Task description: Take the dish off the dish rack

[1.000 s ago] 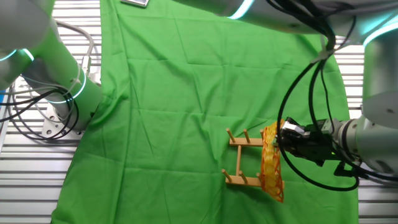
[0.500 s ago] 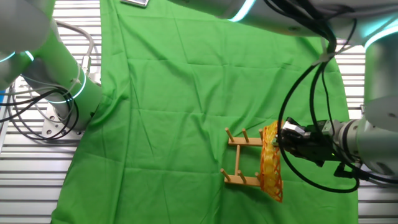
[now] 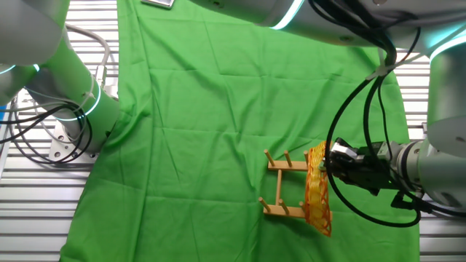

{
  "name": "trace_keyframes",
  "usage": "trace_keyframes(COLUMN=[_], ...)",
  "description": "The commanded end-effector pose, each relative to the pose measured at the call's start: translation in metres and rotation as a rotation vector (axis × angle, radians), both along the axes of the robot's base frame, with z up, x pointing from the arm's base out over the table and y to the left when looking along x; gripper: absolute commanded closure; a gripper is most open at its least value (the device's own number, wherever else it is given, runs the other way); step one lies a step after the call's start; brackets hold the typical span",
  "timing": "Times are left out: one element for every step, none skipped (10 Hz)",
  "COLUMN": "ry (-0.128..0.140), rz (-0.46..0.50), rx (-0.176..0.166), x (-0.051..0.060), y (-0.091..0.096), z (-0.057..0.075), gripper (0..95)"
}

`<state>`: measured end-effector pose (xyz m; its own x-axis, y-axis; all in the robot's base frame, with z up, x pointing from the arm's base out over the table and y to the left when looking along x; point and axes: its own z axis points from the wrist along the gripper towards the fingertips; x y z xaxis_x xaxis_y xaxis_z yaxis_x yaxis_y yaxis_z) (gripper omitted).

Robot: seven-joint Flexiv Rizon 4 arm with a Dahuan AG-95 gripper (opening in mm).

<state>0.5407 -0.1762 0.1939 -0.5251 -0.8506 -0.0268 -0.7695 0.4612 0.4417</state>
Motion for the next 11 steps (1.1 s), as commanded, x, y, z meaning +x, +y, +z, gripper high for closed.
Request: trace_keyframes(ry=[-0.001,-0.001,-0.001,-0.002,-0.003,-0.003,-0.005,-0.006,-0.006,-0.006,-0.007], rz=[0.003,0.003,0.004,0.006,0.008,0.009,0.010,0.011,0.012,0.012,0.014], rx=[0.001,0.001,0.002,0.002,0.003,0.004,0.005,0.006,0.004,0.004,0.004], x=[0.0003,0.0003,0.0003,0.0003,0.0003,0.0003,0.0003,0.0004,0.0004,0.0004,0.0004], y=[0.0001,0.0001,0.0001,0.0001,0.0001,0.0001,0.0001,0.0001,0.0001,0.0001,0.0001], z=[-0.0002,-0.0002,-0.0002,-0.0002,-0.0002,-0.0002,-0.0003,-0.0003,-0.0003,-0.0003,-0.0004], gripper=[95.0,95.0,95.0,95.0,95.0,95.0,95.0,95.0,95.0,95.0,95.0])
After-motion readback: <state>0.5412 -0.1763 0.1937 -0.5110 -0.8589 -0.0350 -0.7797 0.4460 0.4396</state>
